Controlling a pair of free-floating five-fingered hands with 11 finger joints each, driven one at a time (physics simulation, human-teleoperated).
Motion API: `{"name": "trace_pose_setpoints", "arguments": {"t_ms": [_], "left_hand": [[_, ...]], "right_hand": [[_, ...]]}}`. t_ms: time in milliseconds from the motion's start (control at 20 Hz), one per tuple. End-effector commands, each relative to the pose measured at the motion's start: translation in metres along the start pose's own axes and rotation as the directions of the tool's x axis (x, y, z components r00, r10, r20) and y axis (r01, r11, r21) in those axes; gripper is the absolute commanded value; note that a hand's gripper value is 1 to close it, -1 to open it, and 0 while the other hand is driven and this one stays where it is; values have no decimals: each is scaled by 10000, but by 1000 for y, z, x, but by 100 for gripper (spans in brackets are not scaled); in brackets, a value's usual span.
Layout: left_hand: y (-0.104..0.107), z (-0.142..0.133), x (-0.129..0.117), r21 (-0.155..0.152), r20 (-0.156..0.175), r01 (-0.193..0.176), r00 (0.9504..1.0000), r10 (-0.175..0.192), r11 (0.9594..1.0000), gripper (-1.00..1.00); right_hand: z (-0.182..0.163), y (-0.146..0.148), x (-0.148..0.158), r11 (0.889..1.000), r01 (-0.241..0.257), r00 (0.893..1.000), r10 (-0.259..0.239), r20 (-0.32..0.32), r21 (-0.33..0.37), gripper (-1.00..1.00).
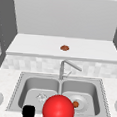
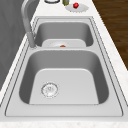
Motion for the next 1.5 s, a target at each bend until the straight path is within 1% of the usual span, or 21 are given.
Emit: {"name": "trace_pose_setpoints", "arguments": {"t_ms": [0, 150, 250, 600, 800, 950, 1050, 1200, 1450], "left_hand": [[0, 0, 0, 0, 0, 0, 10000, 0, 10000, 0], [0, 0, 0, 0, 0, 0, 10000, 0, 10000, 0], [0, 0, 0, 0, 0, 0, 10000, 0, 10000, 0], [0, 0, 0, 0, 0, 0, 10000, 0, 10000, 0], [0, 0, 0, 0, 0, 0, 10000, 0, 10000, 0], [0, 0, 0, 0, 0, 0, 10000, 0, 10000, 0], [0, 0, 0, 0, 0, 0, 10000, 0, 10000, 0], [0, 0, 0, 0, 0, 0, 10000, 0, 10000, 0], [0, 0, 0, 0, 0, 0, 10000, 0, 10000, 0]], "right_hand": [[-14, 14, 3, 9999, -95, 9999, 94, -87, -74, -100], [-30, 17, 8, 9998, -178, 9997, 178, -147, -2, -100], [-38, 13, 7, 10000, -50, 10000, 50, -40, 50, -100], [-60, 7, 5, 10000, 6, 10000, -7, 10, 80, -100], [-73, 8, -5, 9999, -119, 9997, 119, 223, 21, -100], [-88, 11, -9, 9999, -73, 9994, 78, 338, -132, -100], [-99, 17, -2, 9998, -194, 9996, 196, 211, -103, -100], [-108, 25, -7, 9998, -64, 9997, 68, 215, -183, -100], [-129, 38, -8, 9999, -63, 9998, 65, 194, -132, -100]]}}
